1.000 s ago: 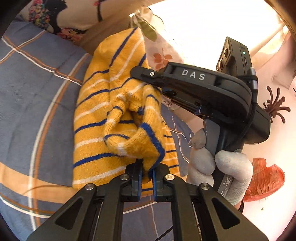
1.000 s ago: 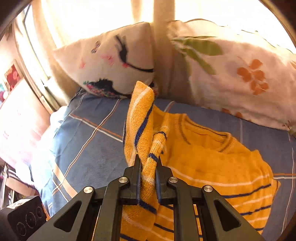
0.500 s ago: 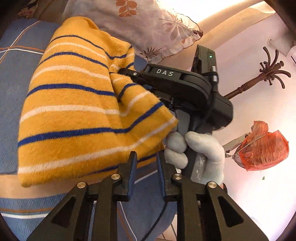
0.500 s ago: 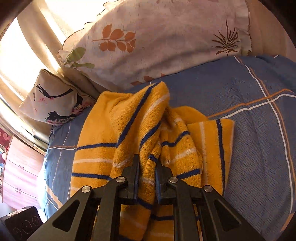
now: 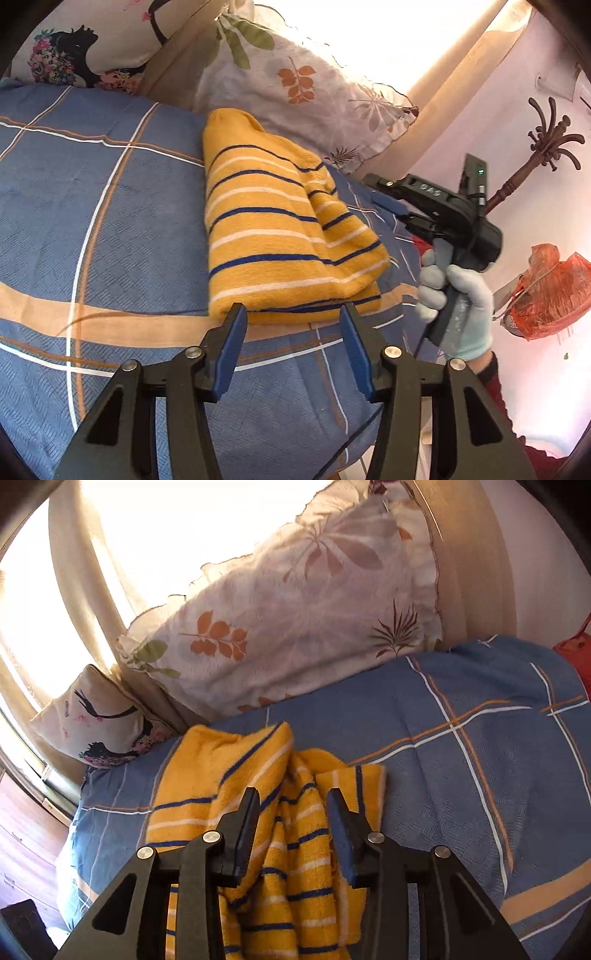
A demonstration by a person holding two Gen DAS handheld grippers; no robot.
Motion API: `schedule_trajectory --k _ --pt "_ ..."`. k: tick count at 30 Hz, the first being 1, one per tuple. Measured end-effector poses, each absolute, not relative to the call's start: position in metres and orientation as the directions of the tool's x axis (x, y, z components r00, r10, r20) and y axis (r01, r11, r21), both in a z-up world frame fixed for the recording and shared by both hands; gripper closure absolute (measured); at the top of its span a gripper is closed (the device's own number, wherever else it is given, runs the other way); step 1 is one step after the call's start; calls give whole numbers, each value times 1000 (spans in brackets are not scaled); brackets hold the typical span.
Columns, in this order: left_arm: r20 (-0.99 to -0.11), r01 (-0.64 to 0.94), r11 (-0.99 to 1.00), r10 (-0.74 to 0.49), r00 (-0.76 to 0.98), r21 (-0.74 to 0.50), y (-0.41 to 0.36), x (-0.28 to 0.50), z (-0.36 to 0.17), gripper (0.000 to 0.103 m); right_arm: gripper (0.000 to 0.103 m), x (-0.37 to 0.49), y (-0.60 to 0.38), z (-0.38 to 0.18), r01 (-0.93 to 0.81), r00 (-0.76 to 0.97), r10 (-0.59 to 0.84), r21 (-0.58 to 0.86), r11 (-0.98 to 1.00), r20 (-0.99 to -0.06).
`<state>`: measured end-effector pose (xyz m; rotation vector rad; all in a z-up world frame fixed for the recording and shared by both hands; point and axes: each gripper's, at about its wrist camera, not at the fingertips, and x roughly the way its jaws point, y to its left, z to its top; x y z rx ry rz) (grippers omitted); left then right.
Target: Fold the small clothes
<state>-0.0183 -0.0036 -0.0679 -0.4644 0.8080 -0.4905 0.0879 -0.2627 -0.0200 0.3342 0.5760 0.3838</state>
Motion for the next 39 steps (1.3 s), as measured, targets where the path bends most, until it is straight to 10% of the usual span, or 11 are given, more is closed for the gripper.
schedule_trajectory --k 6,17,21,39 --pt "-597 198 822 -533 600 -535 0 -22 -78 53 59 82 -197 -24 -425 677 564 376 824 -472" --pt "-673 105 919 -352 650 -379 11 -24 -84 49 66 104 -208 -65 -231 763 309 208 951 -568" --pt "-684 103 938 -313 659 -330 10 -23 -88 49 39 100 -246 -85 -152 762 280 259 954 -583" --pt "-709 39 997 -71 702 -61 -11 -24 -90 49 38 76 -220 -55 -316 778 448 342 885 -441"
